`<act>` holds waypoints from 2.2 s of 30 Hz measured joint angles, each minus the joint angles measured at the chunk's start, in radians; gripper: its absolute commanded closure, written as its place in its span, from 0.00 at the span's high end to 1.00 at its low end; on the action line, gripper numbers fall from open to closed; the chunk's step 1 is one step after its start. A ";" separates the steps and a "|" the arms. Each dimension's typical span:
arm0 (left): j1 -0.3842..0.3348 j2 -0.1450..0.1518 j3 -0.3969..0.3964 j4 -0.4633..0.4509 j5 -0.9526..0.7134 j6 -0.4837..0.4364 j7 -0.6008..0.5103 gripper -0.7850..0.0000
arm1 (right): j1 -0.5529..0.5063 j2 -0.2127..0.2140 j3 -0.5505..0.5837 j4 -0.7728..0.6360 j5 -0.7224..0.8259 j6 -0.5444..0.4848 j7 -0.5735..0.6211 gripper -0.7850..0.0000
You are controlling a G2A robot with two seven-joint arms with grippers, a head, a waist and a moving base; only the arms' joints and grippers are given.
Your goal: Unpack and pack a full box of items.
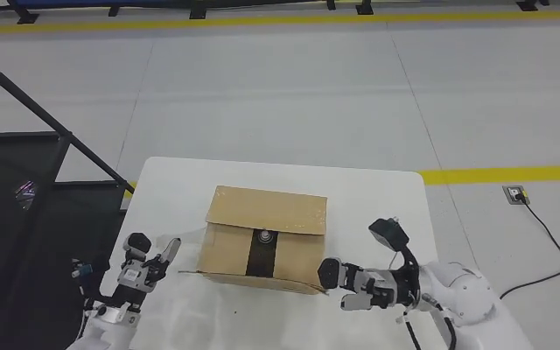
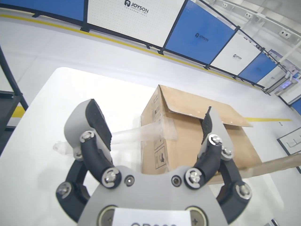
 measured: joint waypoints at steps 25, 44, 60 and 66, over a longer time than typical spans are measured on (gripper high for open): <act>0.016 0.063 -0.072 0.088 0.163 -0.447 -0.440 1.00 | -0.028 0.075 -0.094 0.068 -0.056 -0.015 -0.401 1.00; 0.019 0.065 -0.036 0.083 0.243 -0.403 -0.386 1.00 | 0.175 0.011 -0.278 0.342 0.125 0.228 -0.389 1.00; 0.033 0.073 -0.006 0.084 0.279 -0.386 -0.341 1.00 | 0.401 -0.063 -0.332 0.495 -0.010 0.191 -0.676 1.00; 0.046 0.075 0.005 0.087 0.283 -0.376 -0.318 1.00 | 0.507 -0.103 -0.386 0.604 -0.172 0.216 -0.853 1.00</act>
